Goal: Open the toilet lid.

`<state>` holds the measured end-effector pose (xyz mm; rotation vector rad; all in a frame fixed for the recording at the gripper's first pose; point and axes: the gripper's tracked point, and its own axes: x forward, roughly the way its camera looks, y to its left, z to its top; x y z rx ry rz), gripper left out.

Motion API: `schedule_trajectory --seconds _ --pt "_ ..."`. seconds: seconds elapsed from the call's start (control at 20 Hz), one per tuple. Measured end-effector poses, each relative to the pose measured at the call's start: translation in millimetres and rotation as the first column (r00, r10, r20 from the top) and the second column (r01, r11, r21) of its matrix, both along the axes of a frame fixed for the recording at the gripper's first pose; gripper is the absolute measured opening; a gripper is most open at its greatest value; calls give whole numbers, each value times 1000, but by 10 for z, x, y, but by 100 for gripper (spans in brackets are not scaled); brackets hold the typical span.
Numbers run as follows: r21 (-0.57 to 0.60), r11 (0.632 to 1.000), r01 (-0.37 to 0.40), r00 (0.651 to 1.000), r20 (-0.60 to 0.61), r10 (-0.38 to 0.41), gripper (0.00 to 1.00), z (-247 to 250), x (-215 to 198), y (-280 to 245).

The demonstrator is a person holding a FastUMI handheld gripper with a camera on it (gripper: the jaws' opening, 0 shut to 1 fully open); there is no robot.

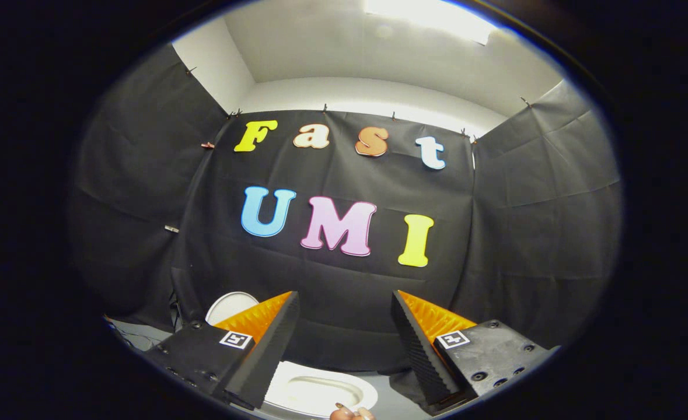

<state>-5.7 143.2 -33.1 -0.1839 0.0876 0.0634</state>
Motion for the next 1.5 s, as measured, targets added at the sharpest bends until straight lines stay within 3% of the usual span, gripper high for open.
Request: schedule_trajectory --seconds 0.25,0.6,1.5 --pt "20 999 38 999 30 -39 98 237 -226 -583" --pt "91 995 41 997 64 -46 98 412 -306 -975" --pt "171 985 40 999 16 -43 98 265 -194 -1113"
